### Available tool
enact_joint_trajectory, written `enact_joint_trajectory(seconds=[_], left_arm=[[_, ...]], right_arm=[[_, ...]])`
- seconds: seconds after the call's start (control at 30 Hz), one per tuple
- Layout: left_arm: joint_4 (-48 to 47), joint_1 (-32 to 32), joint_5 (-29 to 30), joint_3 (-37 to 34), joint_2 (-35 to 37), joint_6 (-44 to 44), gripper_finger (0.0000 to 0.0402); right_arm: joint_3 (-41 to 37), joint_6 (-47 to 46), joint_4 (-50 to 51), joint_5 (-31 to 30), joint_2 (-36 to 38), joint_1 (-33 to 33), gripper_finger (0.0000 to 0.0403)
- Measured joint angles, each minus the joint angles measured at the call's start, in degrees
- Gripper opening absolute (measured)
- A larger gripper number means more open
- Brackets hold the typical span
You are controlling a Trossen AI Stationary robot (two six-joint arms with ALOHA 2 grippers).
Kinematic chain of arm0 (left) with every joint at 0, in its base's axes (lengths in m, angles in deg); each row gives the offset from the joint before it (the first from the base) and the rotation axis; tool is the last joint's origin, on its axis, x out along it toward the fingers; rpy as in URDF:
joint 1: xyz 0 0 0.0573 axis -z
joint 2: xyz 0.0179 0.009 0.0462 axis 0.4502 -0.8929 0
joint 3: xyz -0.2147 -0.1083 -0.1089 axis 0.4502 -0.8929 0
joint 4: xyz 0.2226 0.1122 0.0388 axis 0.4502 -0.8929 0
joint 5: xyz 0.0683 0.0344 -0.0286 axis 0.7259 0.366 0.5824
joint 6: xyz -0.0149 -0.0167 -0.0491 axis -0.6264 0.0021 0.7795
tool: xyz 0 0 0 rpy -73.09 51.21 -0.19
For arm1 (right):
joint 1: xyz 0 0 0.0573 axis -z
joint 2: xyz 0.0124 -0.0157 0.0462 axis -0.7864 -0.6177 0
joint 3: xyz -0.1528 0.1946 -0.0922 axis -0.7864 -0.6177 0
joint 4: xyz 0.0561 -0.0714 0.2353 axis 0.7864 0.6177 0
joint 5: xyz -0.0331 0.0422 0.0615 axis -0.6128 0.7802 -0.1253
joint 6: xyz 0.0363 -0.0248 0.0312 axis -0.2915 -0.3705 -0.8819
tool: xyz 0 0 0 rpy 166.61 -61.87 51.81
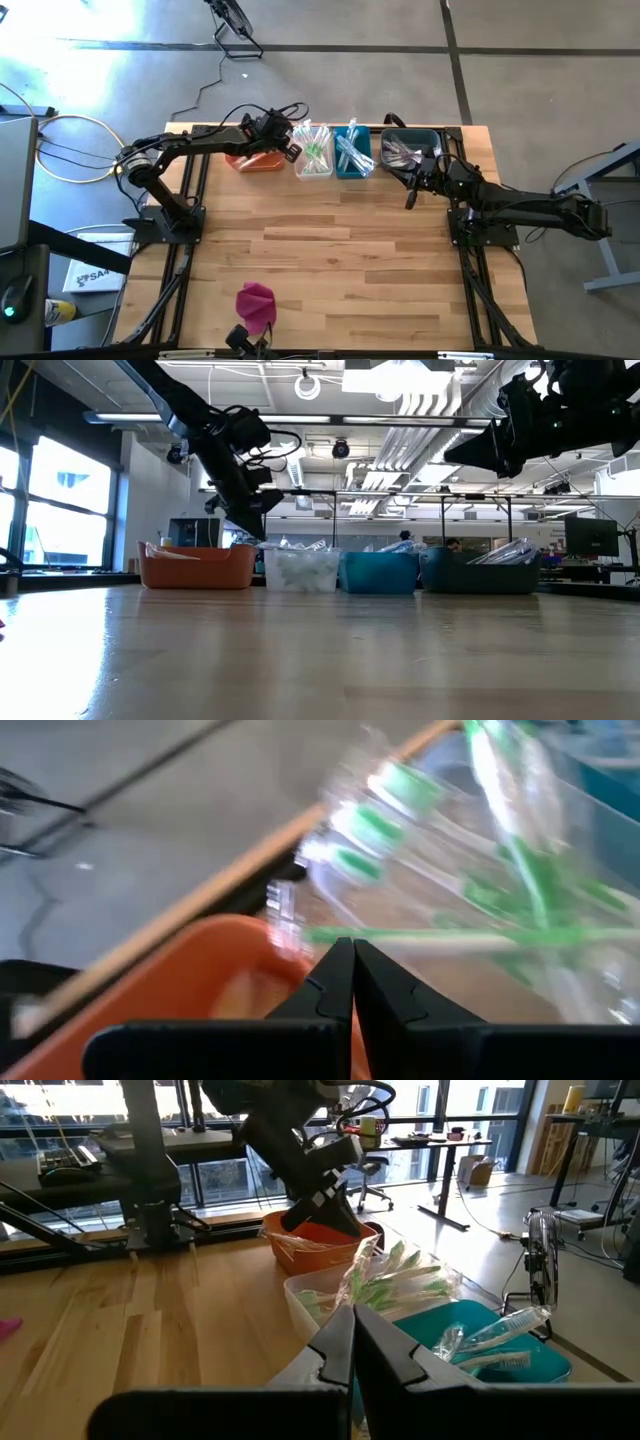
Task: Pick & Place Toothbrushes
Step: Put the green toothbrush into the transparent bin
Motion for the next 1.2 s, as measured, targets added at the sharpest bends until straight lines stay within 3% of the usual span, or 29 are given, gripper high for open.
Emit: enact_joint_trajectory(seconds=[0.17, 0.53, 0.87, 1.2], left_arm=[[1.77, -0.25, 4.97, 0.00, 0.00, -1.75, 0.0005], [2.06, -1.72, 5.33, 0.00, 0.02, -2.20, 0.0005], [-1.95, -4.16, 0.66, -0.09, -1.27, 3.02, 0.0005], [0.76, -4.95, -3.57, -0.09, -1.25, 3.52, 0.0005]], right_arm=[[0.00, 0.01, 0.01, -0.01, 0.00, 0.01, 0.0002], [0.00, 0.03, 0.00, -0.03, 0.00, 0.01, 0.0002], [0.00, 0.03, 0.02, 0.08, 0.01, -0.01, 0.0002], [0.00, 1.01, 0.02, -0.06, 0.00, 0.00, 0.0002]])
